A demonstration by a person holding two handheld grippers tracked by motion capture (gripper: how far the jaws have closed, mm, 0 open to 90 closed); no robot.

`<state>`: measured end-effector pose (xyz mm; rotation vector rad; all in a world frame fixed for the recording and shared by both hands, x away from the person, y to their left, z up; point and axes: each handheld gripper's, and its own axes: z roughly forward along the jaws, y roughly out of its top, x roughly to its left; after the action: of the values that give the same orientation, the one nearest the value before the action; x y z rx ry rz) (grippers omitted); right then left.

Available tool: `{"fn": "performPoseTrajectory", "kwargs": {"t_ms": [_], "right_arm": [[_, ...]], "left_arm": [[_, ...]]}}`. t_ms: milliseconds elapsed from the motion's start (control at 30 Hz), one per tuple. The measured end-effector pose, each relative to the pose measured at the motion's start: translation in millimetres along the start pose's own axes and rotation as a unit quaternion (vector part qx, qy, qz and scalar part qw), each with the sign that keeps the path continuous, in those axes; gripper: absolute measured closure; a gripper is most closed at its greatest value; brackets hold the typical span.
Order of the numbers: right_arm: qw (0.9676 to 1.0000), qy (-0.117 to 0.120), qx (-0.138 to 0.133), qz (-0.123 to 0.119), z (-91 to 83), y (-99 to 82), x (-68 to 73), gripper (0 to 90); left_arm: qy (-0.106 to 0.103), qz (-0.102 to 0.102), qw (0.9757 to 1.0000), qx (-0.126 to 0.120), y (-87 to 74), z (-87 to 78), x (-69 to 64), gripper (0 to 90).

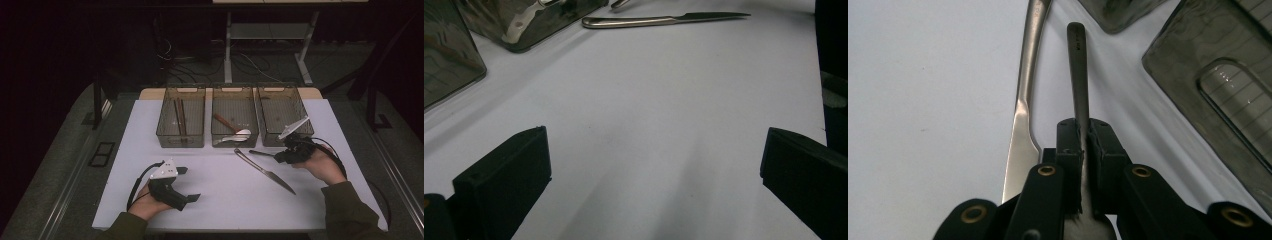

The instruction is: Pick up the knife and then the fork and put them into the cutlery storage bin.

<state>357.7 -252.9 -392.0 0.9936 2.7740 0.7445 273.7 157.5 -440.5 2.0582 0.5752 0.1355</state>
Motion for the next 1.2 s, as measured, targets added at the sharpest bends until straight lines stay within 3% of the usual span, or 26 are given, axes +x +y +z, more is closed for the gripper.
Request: {"fn": "performPoseTrajectory", "kwargs": {"t_ms": [333,800,1200], "right_arm": [[0.999,0.002,-0.044,0.007,-17.2,-3.9,-4.8,84.5],[0.9951,0.01,-0.096,0.017,-42.2,-7.0,-11.6,84.5],[0.9943,0.014,-0.105,0.008,-55.5,-7.7,-11.1,84.5]], "left_arm": [[0.0,0.0,1.0,0.0,0.0,0.2,0.0,0.0],[0.002,-0.002,1.0,0.002,-0.4,-0.1,1.4,0.0],[0.001,-0.002,1.0,0.001,-0.2,-0.2,0.7,0.0]]}}
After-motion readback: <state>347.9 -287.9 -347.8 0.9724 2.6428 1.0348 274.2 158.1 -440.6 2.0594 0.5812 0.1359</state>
